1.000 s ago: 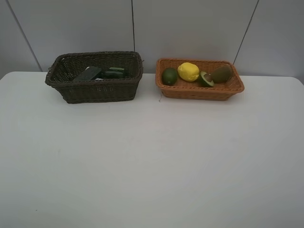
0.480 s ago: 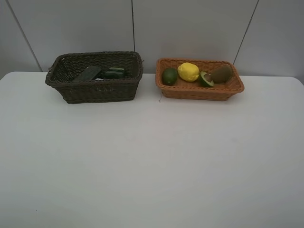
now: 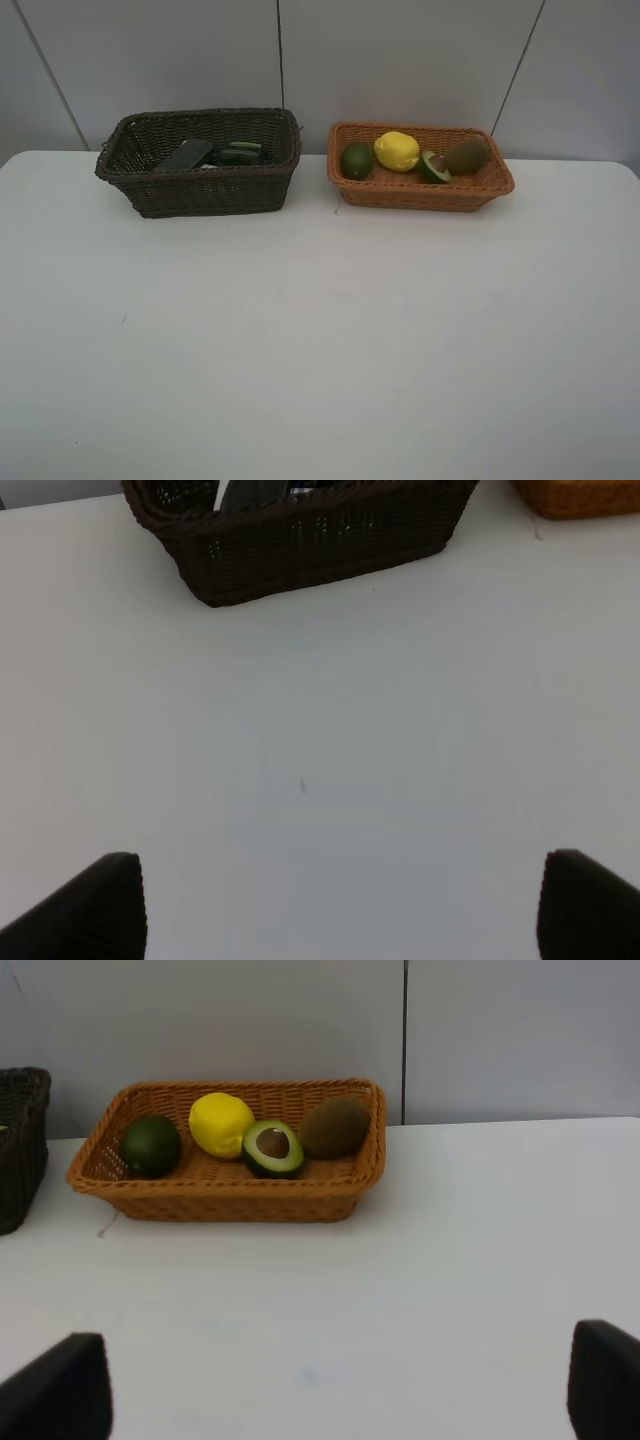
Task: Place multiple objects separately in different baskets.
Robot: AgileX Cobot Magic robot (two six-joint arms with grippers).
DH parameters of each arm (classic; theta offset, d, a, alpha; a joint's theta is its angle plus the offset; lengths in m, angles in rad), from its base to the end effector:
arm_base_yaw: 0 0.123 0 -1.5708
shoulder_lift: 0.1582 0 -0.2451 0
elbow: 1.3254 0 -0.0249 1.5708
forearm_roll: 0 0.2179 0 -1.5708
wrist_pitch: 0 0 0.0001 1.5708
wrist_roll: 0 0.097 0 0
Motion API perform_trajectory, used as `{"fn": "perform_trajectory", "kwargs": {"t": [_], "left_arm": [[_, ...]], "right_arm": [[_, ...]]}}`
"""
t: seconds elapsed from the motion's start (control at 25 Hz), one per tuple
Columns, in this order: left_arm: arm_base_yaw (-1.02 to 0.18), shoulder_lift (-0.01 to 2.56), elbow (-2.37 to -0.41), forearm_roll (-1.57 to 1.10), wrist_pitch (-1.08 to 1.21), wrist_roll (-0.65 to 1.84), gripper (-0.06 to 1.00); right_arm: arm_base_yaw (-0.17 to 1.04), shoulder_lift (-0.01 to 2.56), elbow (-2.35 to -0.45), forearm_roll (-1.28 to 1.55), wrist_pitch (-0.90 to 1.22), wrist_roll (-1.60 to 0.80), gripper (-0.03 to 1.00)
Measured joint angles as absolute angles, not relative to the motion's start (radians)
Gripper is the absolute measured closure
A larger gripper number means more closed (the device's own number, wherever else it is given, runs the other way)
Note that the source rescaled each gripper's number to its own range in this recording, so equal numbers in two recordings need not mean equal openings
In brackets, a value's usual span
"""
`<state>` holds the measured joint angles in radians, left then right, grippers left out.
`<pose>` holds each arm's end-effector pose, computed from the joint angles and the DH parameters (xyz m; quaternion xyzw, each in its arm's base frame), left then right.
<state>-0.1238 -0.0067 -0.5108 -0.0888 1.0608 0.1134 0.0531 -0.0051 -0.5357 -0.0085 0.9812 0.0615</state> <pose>0.0087 -0.0086 0.2618 0.1024 0.8416 -0.0471 0.5282 0.0105 -0.0001 0.2749 0.0035 0.8203 0.0285 0.5712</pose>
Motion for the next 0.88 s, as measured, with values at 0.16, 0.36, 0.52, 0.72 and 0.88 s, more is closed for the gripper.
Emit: {"fn": "perform_trajectory", "kwargs": {"t": [0.16,0.36,0.52,0.72,0.88], "left_arm": [[-0.124,-0.007,-0.511,-0.089,1.061,0.113,-0.05],[-0.124,-0.007,-0.511,-0.089,1.061,0.113,-0.05],[-0.124,-0.007,-0.511,-0.089,1.061,0.113,-0.05],[-0.124,-0.007,-0.511,-0.089,1.061,0.113,-0.05],[-0.124,-0.007,-0.511,-0.089,1.061,0.113,-0.05]], "right_arm": [[0.053,-0.005,-0.526,-0.008,1.022,0.061,-0.03],[0.053,-0.005,-0.509,0.000,1.059,0.030,-0.03],[0.053,-0.005,-0.509,0.014,1.059,0.012,-0.03],[0.053,-0.005,-0.509,0.018,1.059,0.012,-0.03],[0.053,-0.005,-0.509,0.018,1.059,0.012,-0.03]]}}
